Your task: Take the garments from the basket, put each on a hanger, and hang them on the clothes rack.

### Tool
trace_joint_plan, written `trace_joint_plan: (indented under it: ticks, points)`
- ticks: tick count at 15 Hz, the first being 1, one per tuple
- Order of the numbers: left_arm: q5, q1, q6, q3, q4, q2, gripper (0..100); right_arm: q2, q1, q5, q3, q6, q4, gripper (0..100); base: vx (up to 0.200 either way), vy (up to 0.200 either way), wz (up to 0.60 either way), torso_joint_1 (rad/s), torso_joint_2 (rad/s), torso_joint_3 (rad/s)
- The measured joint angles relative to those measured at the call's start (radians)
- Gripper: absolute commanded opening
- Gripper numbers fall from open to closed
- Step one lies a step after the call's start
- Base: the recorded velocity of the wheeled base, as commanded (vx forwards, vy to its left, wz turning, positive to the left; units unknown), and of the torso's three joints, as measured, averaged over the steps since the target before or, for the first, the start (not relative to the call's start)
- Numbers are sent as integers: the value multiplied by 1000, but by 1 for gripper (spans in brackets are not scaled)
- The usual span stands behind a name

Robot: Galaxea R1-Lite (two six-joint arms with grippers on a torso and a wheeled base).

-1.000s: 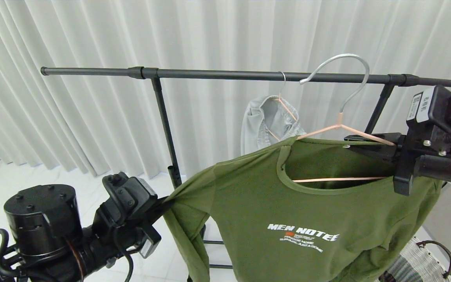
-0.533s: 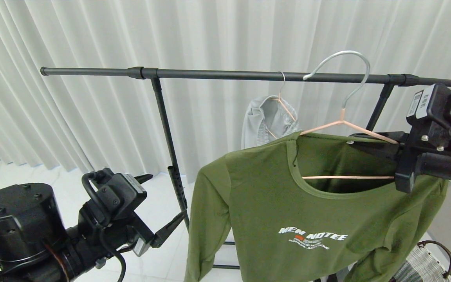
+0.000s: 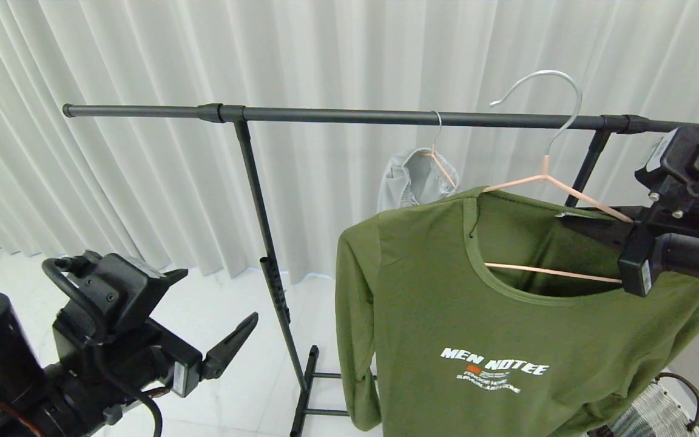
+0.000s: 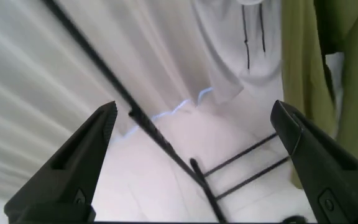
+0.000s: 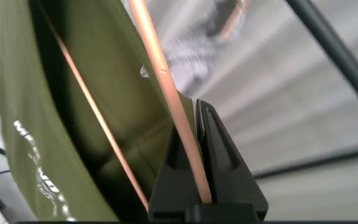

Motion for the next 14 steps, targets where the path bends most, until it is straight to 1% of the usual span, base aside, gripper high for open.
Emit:
trace_joint_plan:
  ticks: [1,3,4,5,7,9,11,12,14]
  points:
    - [7,3,-38,-14,111,-33,100,-8,-1,-13,11,17,0,0,0,0,0,0,0,0]
    - [22,28,-86,-60,353,-102,100,-19,-9,-34,23,21,13,0,0,0,0,0,0,0]
    - [31,52,-96,-78,434,-131,100,-24,-16,-61,24,22,35,0,0,0,0,0,0,0]
    - [37,75,-101,-90,458,-154,100,-29,-21,-99,24,24,59,0,0,0,0,0,0,0]
    - [45,93,-101,-96,463,-184,100,-44,-31,-164,25,37,114,0,0,0,0,0,0,0]
    - [66,99,-100,-97,464,-200,100,-67,-42,-227,28,96,170,0,0,0,0,0,0,0]
    - [95,103,-100,-97,464,-208,100,-103,-49,-302,36,179,228,0,0,0,0,0,0,0]
    - [96,103,-100,-97,464,-209,100,-127,-59,-324,42,206,264,0,0,0,0,0,0,0]
    - [96,102,-99,-96,464,-208,100,-179,-104,-334,53,220,353,0,0,0,0,0,0,0]
